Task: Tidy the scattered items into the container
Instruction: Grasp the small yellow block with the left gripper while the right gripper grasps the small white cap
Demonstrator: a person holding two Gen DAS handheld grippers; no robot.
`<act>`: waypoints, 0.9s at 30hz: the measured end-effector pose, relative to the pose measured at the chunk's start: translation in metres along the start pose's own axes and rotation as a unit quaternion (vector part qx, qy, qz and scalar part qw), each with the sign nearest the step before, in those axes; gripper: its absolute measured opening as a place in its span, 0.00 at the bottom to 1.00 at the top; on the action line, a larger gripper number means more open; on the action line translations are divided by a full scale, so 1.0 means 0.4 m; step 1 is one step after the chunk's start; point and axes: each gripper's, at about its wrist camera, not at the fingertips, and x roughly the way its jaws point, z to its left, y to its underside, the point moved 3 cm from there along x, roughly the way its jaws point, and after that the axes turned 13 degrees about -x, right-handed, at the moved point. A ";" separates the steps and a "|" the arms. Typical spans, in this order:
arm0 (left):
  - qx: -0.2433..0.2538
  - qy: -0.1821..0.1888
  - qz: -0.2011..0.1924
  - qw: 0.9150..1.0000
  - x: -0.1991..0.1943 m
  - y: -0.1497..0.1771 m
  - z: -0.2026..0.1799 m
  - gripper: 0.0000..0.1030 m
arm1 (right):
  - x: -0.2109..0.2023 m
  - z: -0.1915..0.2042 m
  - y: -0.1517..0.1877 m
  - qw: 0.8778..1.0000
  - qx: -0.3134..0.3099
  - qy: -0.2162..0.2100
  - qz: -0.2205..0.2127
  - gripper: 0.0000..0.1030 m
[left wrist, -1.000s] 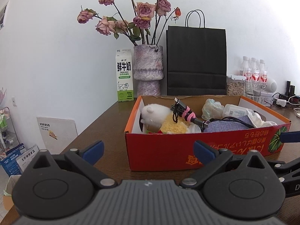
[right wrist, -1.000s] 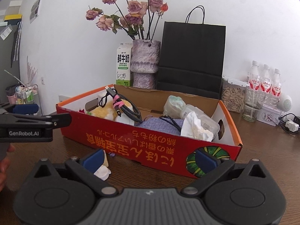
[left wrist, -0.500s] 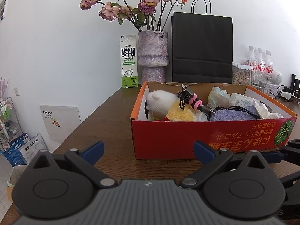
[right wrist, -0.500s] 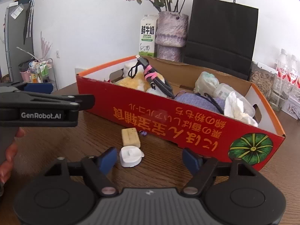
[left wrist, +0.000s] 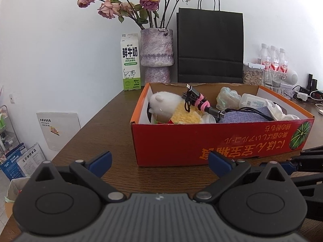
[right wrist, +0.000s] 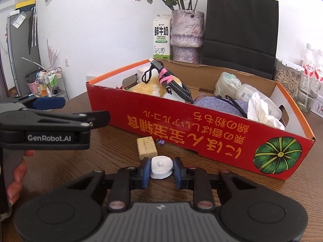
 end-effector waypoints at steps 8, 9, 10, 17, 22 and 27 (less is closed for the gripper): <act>0.000 0.014 0.023 1.000 0.018 0.005 -0.012 1.00 | -0.020 -0.037 0.011 1.000 0.016 0.018 -0.007 0.23; 0.000 0.014 0.026 1.000 0.019 0.007 -0.016 1.00 | -0.022 -0.044 0.013 1.000 0.019 0.023 -0.007 0.23; 0.001 0.011 0.026 1.000 0.020 0.008 -0.021 1.00 | -0.025 -0.051 0.015 0.999 0.022 0.027 -0.007 0.23; 0.019 0.019 0.047 0.999 0.028 0.030 -0.090 1.00 | -0.045 -0.112 0.041 0.997 0.047 0.059 -0.008 0.23; 0.035 0.015 0.062 0.997 0.042 0.043 -0.133 0.98 | -0.056 -0.153 0.058 0.995 0.067 0.076 -0.008 0.23; 0.027 0.017 0.092 0.995 0.068 0.052 -0.146 0.80 | -0.060 -0.162 0.065 0.994 0.072 0.080 -0.008 0.23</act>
